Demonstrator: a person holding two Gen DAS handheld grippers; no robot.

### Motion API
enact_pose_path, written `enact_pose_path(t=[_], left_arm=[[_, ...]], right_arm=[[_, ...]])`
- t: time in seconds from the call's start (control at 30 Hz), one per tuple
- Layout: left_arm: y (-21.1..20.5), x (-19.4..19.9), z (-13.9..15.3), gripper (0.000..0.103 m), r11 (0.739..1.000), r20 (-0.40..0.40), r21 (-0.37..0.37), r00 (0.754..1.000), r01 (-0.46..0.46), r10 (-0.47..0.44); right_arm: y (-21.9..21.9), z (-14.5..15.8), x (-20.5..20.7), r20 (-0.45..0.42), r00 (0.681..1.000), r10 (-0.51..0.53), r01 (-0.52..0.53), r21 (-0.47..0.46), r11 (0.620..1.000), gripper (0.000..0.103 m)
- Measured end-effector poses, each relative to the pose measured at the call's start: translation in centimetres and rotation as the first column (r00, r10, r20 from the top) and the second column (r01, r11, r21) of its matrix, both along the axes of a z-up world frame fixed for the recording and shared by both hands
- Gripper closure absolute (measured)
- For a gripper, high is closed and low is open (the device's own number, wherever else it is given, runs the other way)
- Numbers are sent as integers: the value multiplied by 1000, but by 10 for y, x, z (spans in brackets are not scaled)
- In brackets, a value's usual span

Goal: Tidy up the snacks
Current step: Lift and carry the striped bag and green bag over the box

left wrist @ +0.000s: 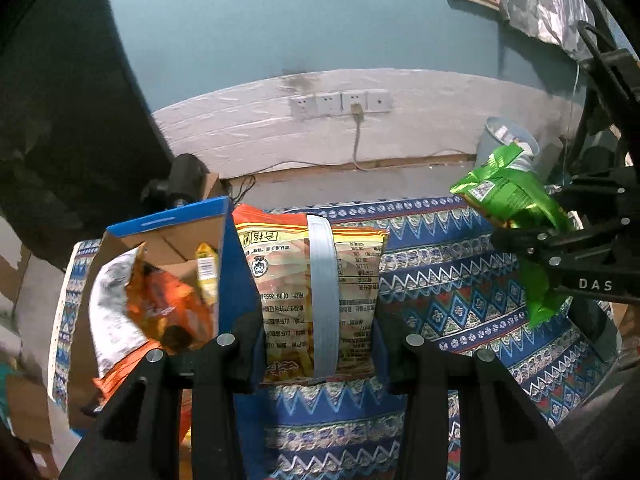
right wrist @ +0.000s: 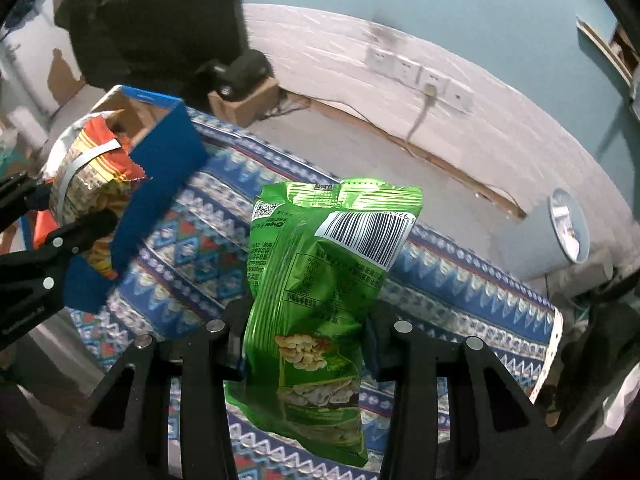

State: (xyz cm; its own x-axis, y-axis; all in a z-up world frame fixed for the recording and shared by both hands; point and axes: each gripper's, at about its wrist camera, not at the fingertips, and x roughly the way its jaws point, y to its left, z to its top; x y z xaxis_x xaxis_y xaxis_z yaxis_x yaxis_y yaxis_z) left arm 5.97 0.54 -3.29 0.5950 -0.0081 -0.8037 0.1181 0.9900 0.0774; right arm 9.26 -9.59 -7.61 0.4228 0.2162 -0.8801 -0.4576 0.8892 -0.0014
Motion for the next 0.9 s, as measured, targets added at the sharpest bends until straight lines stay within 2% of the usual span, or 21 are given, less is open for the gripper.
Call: enact_pose_path(t=[0.33, 0.53, 0.9], left_arm=[[58, -19, 15, 60, 997, 30, -14, 996, -82, 83], [90, -26, 24, 60, 989, 66, 9, 987, -149, 148], [148, -36, 21, 60, 968, 55, -31, 966, -250, 252]], right_arm=[[61, 16, -5, 14, 995, 102, -102, 21, 995, 63], [99, 25, -3, 20, 988, 154, -155, 48, 987, 63], [173, 38, 6, 37, 973, 226, -228, 88, 970, 63]])
